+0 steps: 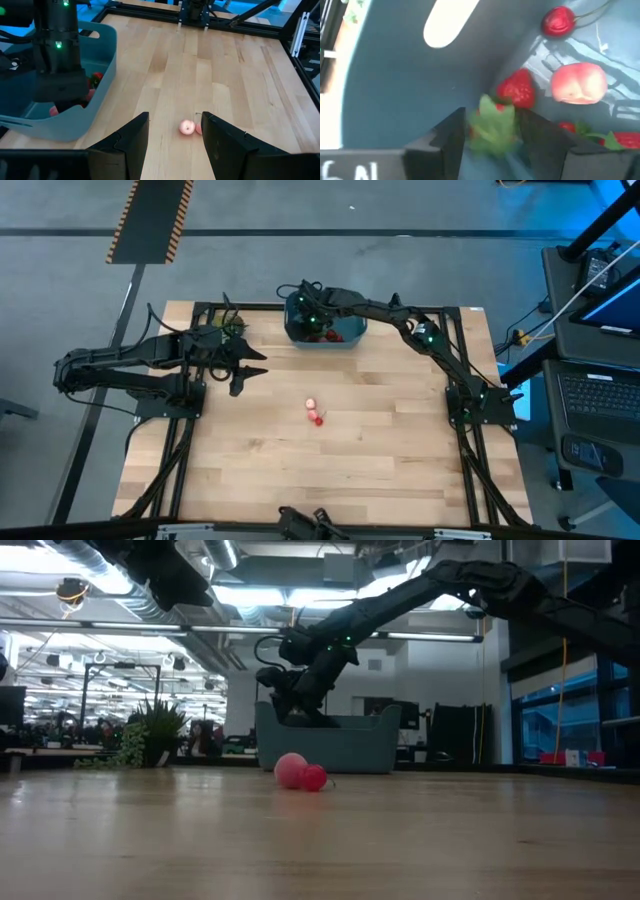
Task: Pick and placing Produce into tupperware
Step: Put the strawberry into the blue bin, then put the cherry into the blue bin
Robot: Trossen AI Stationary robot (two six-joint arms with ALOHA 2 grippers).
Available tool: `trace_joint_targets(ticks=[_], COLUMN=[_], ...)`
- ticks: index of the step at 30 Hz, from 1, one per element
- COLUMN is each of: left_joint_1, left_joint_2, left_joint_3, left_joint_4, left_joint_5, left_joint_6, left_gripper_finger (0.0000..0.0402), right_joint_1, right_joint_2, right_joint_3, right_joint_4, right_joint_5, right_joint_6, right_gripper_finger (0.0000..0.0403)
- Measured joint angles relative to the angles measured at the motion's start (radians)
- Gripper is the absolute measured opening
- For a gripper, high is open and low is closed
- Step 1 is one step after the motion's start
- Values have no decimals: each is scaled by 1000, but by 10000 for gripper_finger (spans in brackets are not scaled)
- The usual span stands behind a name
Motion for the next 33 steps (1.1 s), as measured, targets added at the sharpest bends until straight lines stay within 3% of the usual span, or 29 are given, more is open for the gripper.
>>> trace_joint_targets(ticks=[8,19,26,33], left_joint_1=[0,0,0,0], left_joint_2=[0,0,0,0], left_joint_3=[0,0,0,0], left_joint_4=[0,0,0,1], left_joint_5=[0,0,-1,-1], left_joint_6=[0,0,0,0], left_gripper_finger=[174,174,174,174], right_joint_1=[0,-1,30,166], right_joint_2=[0,-119,-250,-385], right_joint_3=[0,0,0,0], right_joint_4=[0,-17,-73,-145], right_joint_5=[2,29,249,527], right_joint_6=[7,-178,-278,-410], right_gripper_finger=[190,190,190,190])
